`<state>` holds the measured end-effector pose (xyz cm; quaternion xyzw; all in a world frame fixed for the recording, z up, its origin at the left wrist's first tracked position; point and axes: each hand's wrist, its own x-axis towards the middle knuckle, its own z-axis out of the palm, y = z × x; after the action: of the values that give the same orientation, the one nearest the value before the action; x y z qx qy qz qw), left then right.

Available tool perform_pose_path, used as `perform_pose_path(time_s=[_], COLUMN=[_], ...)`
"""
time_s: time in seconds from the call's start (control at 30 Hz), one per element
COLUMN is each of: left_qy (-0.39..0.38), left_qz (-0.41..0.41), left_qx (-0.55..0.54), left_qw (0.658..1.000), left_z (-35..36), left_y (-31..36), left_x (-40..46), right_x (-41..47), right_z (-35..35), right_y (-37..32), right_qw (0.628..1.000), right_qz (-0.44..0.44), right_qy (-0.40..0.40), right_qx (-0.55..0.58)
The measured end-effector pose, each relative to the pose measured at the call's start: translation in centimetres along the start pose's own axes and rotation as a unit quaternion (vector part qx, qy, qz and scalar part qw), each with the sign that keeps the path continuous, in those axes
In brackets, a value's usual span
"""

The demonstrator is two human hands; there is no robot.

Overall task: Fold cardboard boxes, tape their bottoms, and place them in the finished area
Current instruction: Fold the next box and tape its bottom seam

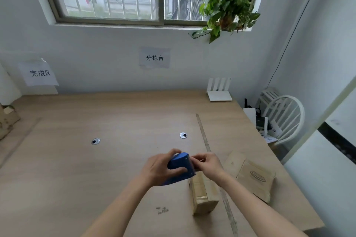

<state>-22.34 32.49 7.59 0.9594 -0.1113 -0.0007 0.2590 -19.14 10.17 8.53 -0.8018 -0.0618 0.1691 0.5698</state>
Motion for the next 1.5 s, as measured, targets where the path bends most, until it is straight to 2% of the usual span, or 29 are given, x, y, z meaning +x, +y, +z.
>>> perform_pose_path(time_s=[0.07,0.2,0.43,0.67,0.87,1.03,1.1,1.17,1.23,1.27,1.33,1.43,1.5], left_qy=[-0.045,-0.119,-0.158,-0.198,-0.209,-0.216,-0.208,-0.204,-0.201,-0.198,-0.190,-0.172,-0.164], left_qz=[-0.004,-0.030,-0.056,-0.080,-0.099,-0.097,-0.097,-0.097,-0.099,-0.102,-0.109,-0.121,-0.125], left_qx=[0.003,0.006,0.038,0.061,0.069,0.082,0.084,0.088,0.085,0.083,0.080,0.067,0.055], left_qw=[0.999,0.992,0.985,0.975,0.970,0.968,0.970,0.970,0.971,0.971,0.972,0.975,0.977], left_z=[1.4,5.4,9.5,11.9,14.0,15.4,15.8,16.0,16.1,16.1,16.2,16.2,16.1], left_y=[0.3,-1.1,-1.9,-2.7,-3.8,-3.4,-3.2,-3.1,-3.2,-3.2,-3.2,-3.0,-2.9], left_x=[0.5,-0.2,0.0,1.1,1.6,1.9,2.0,2.0,2.0,2.0,1.8,1.4,1.0], right_x=[-0.8,-3.2,-2.3,-0.7,-0.2,0.6,0.7,0.5,0.5,0.5,0.4,0.3,0.3], right_z=[-1.5,-5.2,-7.0,-6.6,-6.1,-4.8,-4.5,-3.8,-2.5,-1.6,0.4,2.4,2.6], right_y=[2.0,8.5,14.0,17.3,19.0,19.7,19.6,19.0,18.2,17.9,17.7,18.4,18.8], right_qw=[0.999,0.979,0.966,0.962,0.963,0.960,0.955,0.944,0.942,0.944,0.944,0.931,0.925], right_qz=[0.036,0.135,0.194,0.225,0.226,0.246,0.250,0.222,0.147,0.113,0.095,0.140,0.150], right_qy=[0.016,0.151,0.138,0.117,0.093,0.103,0.118,0.148,0.188,0.186,0.132,0.042,0.030], right_qx=[-0.015,-0.025,-0.101,-0.106,-0.112,-0.085,-0.110,-0.191,-0.235,-0.247,-0.286,-0.335,-0.348])
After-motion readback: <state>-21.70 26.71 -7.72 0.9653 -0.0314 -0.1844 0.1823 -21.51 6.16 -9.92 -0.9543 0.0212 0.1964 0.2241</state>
